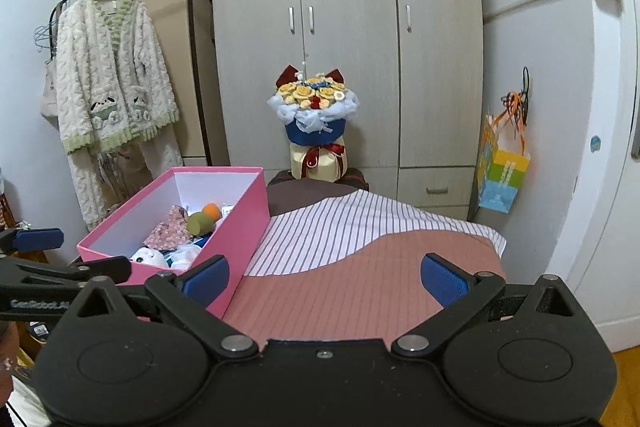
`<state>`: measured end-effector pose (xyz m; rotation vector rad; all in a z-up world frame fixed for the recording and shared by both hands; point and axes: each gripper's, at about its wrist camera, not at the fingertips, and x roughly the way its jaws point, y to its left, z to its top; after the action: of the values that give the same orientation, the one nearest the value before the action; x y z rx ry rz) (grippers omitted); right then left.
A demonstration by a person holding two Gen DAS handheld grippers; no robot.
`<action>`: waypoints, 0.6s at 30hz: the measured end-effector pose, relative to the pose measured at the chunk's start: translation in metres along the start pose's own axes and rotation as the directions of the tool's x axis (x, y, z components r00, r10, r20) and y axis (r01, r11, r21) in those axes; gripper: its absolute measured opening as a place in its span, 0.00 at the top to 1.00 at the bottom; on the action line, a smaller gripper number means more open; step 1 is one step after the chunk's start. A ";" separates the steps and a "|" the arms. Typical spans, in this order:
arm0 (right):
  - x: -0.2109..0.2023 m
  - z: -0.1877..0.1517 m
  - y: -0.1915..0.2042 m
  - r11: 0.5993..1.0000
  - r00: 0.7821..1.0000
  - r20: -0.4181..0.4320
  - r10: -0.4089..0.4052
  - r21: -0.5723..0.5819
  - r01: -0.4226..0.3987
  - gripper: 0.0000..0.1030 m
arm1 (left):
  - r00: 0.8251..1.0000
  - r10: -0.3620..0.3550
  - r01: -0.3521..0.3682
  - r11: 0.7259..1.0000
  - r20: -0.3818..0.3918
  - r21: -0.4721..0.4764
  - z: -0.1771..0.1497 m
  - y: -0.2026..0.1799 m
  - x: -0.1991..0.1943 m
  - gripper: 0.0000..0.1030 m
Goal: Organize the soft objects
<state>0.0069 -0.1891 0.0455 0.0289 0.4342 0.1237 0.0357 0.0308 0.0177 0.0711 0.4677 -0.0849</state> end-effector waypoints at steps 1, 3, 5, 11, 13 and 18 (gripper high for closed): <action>-0.001 0.000 0.002 1.000 1.000 0.005 -0.006 -0.007 0.006 0.00 | 1.000 0.002 -0.003 1.000 -0.002 -0.004 -0.001 0.001 0.001 0.00; -0.004 -0.002 0.005 0.999 1.000 0.017 -0.024 -0.021 0.025 0.00 | 1.000 0.006 -0.006 1.000 -0.006 -0.015 -0.004 0.002 0.002 0.00; -0.005 -0.003 0.007 0.998 0.999 0.024 -0.048 -0.028 0.048 0.00 | 1.000 0.011 -0.012 1.000 -0.009 -0.024 -0.007 0.004 0.003 0.00; -0.009 -0.007 0.008 0.997 0.996 0.026 -0.080 -0.017 0.081 0.00 | 1.000 0.016 -0.016 1.000 0.006 -0.024 -0.012 0.005 0.001 0.00; -0.009 -0.009 0.009 0.996 0.996 0.026 -0.088 -0.022 0.089 0.00 | 1.000 0.021 -0.020 1.000 0.016 -0.024 -0.013 0.005 -0.002 0.00; -0.015 -0.011 0.008 0.992 0.992 0.045 -0.120 -0.028 0.122 0.00 | 0.998 0.043 -0.041 0.999 0.051 -0.026 -0.016 0.007 -0.008 0.00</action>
<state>-0.0125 -0.1830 0.0419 -0.0246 0.3901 0.0101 0.0220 0.0394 0.0077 0.0538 0.4156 -0.0395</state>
